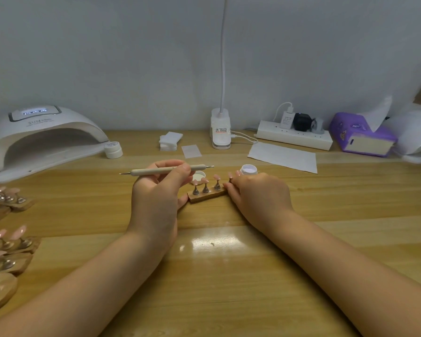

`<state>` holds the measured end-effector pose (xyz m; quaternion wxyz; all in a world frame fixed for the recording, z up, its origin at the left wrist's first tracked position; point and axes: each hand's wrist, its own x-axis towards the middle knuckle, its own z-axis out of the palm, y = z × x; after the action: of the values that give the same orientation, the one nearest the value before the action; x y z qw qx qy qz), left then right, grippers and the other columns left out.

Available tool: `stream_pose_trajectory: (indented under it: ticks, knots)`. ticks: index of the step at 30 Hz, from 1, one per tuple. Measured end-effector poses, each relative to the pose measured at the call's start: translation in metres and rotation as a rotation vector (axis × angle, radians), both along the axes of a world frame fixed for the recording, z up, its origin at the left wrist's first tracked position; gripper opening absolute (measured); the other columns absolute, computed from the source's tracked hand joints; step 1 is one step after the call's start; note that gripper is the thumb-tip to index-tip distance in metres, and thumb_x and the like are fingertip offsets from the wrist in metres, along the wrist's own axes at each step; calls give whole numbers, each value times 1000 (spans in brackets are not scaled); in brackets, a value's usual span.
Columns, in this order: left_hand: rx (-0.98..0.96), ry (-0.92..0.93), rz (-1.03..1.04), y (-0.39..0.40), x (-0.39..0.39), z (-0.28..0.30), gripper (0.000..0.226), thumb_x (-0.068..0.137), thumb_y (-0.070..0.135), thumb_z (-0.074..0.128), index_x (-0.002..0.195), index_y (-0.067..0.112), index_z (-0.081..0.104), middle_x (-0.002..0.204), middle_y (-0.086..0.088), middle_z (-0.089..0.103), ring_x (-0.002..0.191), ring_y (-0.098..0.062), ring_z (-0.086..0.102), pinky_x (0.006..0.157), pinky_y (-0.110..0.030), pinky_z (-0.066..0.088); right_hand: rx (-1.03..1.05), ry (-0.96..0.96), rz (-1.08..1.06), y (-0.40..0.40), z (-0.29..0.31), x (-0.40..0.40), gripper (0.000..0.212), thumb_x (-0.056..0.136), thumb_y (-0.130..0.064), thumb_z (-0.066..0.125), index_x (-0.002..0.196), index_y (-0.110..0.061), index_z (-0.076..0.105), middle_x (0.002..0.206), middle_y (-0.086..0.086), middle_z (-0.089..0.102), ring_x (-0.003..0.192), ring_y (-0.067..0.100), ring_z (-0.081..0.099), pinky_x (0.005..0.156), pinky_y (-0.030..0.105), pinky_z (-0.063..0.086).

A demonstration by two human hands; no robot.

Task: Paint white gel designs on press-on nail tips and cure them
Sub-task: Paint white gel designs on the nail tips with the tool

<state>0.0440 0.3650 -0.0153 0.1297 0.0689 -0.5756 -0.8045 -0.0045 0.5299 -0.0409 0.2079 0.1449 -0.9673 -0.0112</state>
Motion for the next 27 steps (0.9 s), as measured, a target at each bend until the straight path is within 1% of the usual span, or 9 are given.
stream_pose_trajectory:
  ticks: [5, 8, 11, 13, 16, 19, 22, 24, 27]
  knots:
    - [-92, 18, 35, -2, -2, -4, 3, 88, 19, 65, 88, 22, 65, 81, 4, 74, 88, -15, 64, 79, -35, 49, -3, -24, 26, 1, 2, 1, 43, 104, -43, 22, 113, -26, 62, 92, -3, 68, 82, 20, 64, 65, 30, 53]
    - [-112, 29, 43, -5, -3, -5, 3, 88, 19, 65, 87, 22, 65, 81, 4, 74, 82, -13, 62, 75, -32, 46, -20, -10, 28, 1, 4, 4, 46, 103, -45, 19, 110, -29, 62, 90, -4, 68, 80, 19, 63, 65, 30, 52]
    - [-150, 49, 52, -7, -3, -6, 3, 87, 18, 65, 86, 22, 65, 80, 3, 74, 75, -8, 61, 69, -26, 45, -206, 14, 89, 2, 6, 10, 34, 100, -42, 36, 110, -30, 67, 87, -4, 69, 78, 18, 62, 63, 31, 48]
    - [-179, 77, 56, -8, -2, -5, 4, 87, 17, 66, 86, 21, 66, 80, 2, 73, 70, -5, 60, 63, -19, 47, -378, 34, 162, 1, 7, 15, 24, 96, -35, 50, 103, -24, 70, 81, -3, 68, 74, 18, 61, 62, 34, 48]
    - [-188, 122, 52, -7, -2, -5, 4, 86, 14, 66, 85, 18, 66, 78, 1, 72, 66, -2, 60, 56, -12, 46, -561, 13, 230, -2, 9, 17, 16, 92, -27, 59, 93, -16, 70, 76, -5, 66, 70, 15, 58, 64, 38, 49]
    - [-186, 148, 35, -6, -1, -5, 3, 87, 14, 66, 86, 17, 66, 77, 2, 72, 67, -2, 60, 59, -13, 47, -686, -30, 269, -5, 10, 19, 12, 90, -21, 64, 91, -11, 70, 78, -6, 66, 71, 15, 60, 69, 41, 51]
    - [-187, 155, 10, -6, -1, -4, 2, 87, 15, 66, 88, 17, 66, 78, 4, 72, 73, -5, 64, 65, -17, 49, -752, -35, 299, -5, 9, 20, 12, 89, -20, 67, 90, -9, 71, 79, -6, 68, 69, 15, 61, 72, 40, 51]
    - [-123, 113, -19, -5, -1, -3, 3, 88, 13, 64, 87, 16, 65, 77, 2, 72, 72, -6, 65, 65, -19, 50, -744, -29, 318, -3, 9, 19, 13, 90, -21, 66, 91, -10, 71, 81, -6, 69, 68, 12, 58, 70, 39, 51]
    - [234, -38, -116, -1, -2, 1, 12, 87, 11, 63, 77, 15, 66, 73, -2, 69, 62, -7, 63, 62, -25, 54, -695, -8, 352, 2, 8, 18, 10, 91, -19, 66, 95, -11, 71, 83, -5, 69, 65, 6, 52, 65, 36, 50]
